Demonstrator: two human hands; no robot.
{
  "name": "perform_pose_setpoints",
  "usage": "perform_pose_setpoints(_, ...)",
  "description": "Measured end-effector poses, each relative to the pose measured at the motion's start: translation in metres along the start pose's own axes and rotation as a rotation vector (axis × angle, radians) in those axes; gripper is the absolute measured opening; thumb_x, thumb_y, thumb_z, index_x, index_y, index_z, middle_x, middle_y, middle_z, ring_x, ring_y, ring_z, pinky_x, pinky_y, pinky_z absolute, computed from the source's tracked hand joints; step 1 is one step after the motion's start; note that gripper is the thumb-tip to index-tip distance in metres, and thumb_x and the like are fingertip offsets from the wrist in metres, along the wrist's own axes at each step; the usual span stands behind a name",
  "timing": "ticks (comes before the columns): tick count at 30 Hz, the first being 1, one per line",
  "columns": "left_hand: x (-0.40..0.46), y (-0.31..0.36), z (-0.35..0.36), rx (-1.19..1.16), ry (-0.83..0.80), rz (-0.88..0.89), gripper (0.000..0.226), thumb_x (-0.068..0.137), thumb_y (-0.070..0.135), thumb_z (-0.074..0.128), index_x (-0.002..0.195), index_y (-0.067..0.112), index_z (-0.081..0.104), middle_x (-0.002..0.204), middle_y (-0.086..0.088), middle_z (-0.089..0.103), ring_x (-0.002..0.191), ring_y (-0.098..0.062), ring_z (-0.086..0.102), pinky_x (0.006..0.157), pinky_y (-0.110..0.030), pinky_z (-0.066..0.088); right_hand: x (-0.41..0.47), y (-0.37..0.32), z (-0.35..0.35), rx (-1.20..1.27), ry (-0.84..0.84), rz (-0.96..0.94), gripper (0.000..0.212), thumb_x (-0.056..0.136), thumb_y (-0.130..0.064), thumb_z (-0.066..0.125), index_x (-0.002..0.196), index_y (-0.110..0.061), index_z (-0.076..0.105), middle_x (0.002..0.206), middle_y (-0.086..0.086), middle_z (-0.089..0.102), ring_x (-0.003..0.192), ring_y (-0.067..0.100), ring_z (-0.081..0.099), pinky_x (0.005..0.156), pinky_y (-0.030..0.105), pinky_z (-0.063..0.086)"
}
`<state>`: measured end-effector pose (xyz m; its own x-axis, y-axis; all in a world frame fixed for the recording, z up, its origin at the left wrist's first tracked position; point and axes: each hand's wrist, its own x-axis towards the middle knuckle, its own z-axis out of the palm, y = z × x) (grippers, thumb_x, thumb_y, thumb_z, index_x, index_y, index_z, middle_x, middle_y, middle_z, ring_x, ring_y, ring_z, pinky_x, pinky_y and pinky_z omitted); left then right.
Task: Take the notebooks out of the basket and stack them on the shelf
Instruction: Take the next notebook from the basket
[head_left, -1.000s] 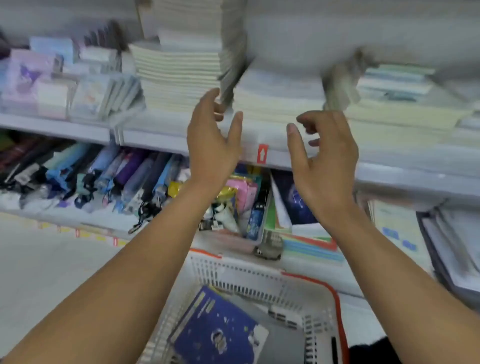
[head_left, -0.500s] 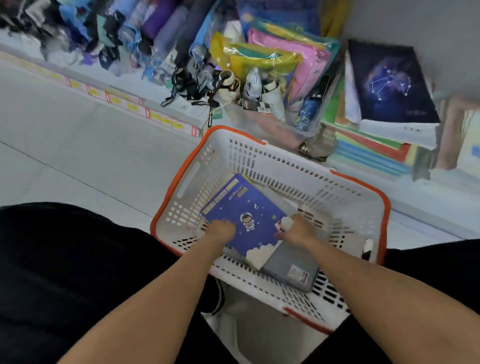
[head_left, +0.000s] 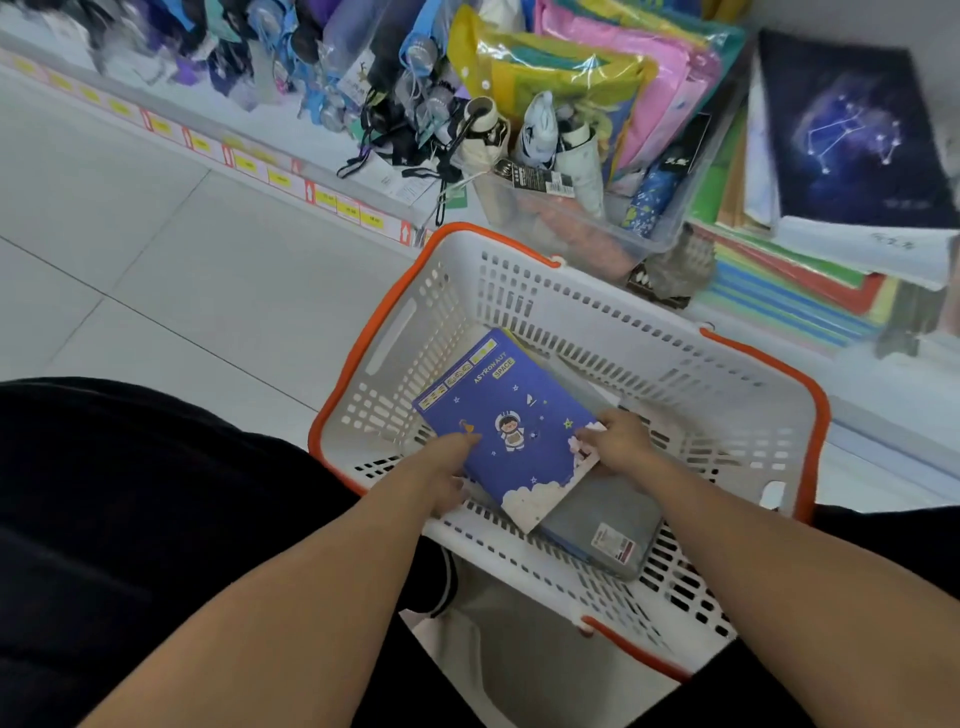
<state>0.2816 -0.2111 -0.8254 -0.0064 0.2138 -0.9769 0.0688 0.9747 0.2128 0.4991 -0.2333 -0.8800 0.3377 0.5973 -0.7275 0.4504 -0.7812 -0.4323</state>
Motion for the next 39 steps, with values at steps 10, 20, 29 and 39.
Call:
perform_pose_setpoints(10,-0.004,0.007,0.016,-0.260,-0.098,0.176,0.026,0.097,0.018,0.058,0.123,0.014,0.059,0.101,-0.006,0.072,0.086,-0.025,0.069,0.077,-0.040,0.058,-0.015,-0.020,-0.051,0.507,-0.307,0.119,0.021,0.099,-0.012,0.057,0.119,-0.007,0.056,0.095,0.009,0.070,0.076,0.020,0.070,0.069,0.036,0.062)
perform_pose_setpoints(20,-0.047,-0.006,0.020,0.607,0.576,0.709,0.009,0.099,0.018,0.050,0.105,0.015,0.056,0.071,0.005,0.051,0.055,-0.010,0.047,0.044,-0.024,0.031,-0.002,0.049,-0.015,-0.513,0.045,0.028,0.069,0.073,-0.038,0.079,0.130,-0.014,0.048,0.126,0.011,0.053,0.112,0.031,0.058,0.091,0.045,0.053)
perform_pose_setpoints(29,-0.055,0.013,0.014,0.508,0.568,0.646,0.009,0.092,0.012,0.048,0.096,0.016,0.055,0.079,-0.004,0.061,0.063,-0.025,0.055,0.057,-0.031,0.042,-0.047,-0.046,-0.045,-0.578,-0.031,-0.283,0.020,0.087,-0.019,0.060,0.099,-0.004,0.068,0.104,0.014,0.068,0.089,0.029,0.064,0.077,0.034,0.054)
perform_pose_setpoints(39,-0.079,0.032,0.020,-0.189,0.012,0.442,0.079,0.066,0.089,0.045,0.092,0.020,0.074,0.098,-0.008,0.075,0.091,-0.029,0.071,0.087,-0.046,0.056,-0.165,-0.122,-0.008,-0.763,0.113,-0.703,0.029,0.094,-0.027,0.049,0.117,-0.009,0.054,0.131,0.018,0.053,0.097,0.038,0.064,0.070,0.039,0.044)
